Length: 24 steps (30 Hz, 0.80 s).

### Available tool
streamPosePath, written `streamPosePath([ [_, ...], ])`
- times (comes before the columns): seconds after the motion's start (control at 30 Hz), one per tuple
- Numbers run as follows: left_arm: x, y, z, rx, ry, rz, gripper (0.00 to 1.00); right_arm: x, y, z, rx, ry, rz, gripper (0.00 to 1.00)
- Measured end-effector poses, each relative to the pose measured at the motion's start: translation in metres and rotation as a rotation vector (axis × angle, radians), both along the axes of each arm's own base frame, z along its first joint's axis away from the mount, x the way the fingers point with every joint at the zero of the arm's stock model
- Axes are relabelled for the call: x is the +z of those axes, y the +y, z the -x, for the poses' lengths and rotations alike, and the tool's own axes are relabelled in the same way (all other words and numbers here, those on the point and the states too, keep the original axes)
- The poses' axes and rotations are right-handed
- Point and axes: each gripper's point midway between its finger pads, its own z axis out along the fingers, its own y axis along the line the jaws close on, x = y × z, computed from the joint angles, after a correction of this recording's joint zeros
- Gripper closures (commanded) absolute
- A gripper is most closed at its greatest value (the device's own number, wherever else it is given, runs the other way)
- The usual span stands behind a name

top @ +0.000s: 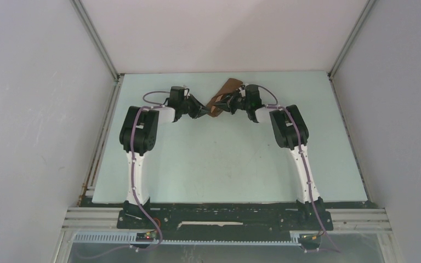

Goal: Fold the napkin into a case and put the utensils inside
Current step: Insert the knife into the folded napkin.

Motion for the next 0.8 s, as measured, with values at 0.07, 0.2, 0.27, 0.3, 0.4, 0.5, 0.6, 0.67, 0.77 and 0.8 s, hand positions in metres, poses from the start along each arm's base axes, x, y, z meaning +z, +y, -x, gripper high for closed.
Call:
streamPosePath([
  [0.07, 0.000, 0.000, 0.000, -0.001, 0.000, 0.001, 0.92, -0.001, -0.001, -0.004, -0.008, 0.003, 0.005, 1.00],
  [0.2, 0.000, 0.000, 0.000, -0.002, 0.000, 0.001, 0.91, -0.002, -0.003, -0.012, -0.024, -0.001, 0.014, 1.00],
  [0.27, 0.000, 0.000, 0.000, -0.002, 0.000, 0.001, 0.91, -0.004, -0.003, -0.015, -0.030, -0.005, 0.017, 1.00],
  [0.3, 0.000, 0.000, 0.000, -0.002, 0.000, 0.001, 0.91, -0.005, -0.003, -0.016, -0.033, -0.004, 0.019, 1.00],
  [0.4, 0.000, 0.000, 0.000, -0.002, 0.000, 0.001, 0.91, -0.009, -0.003, -0.019, -0.039, -0.003, 0.028, 1.00],
  [0.5, 0.000, 0.000, 0.000, -0.001, 0.000, 0.001, 0.90, -0.010, -0.003, -0.022, -0.045, -0.004, 0.037, 0.99],
  [0.6, 0.000, 0.000, 0.000, -0.001, 0.000, 0.001, 0.88, -0.009, -0.003, -0.027, -0.056, -0.009, 0.046, 0.98],
  [0.67, 0.000, 0.000, 0.000, -0.002, -0.001, 0.001, 0.81, -0.008, -0.003, -0.030, -0.064, -0.013, 0.055, 0.97],
  [0.77, 0.001, 0.000, -0.001, -0.002, -0.008, 0.002, 0.75, -0.011, -0.003, -0.031, -0.073, -0.014, 0.073, 0.92],
  [0.8, 0.001, 0.000, -0.001, -0.004, -0.012, -0.001, 0.75, -0.012, -0.004, -0.032, -0.074, -0.012, 0.077, 0.88],
])
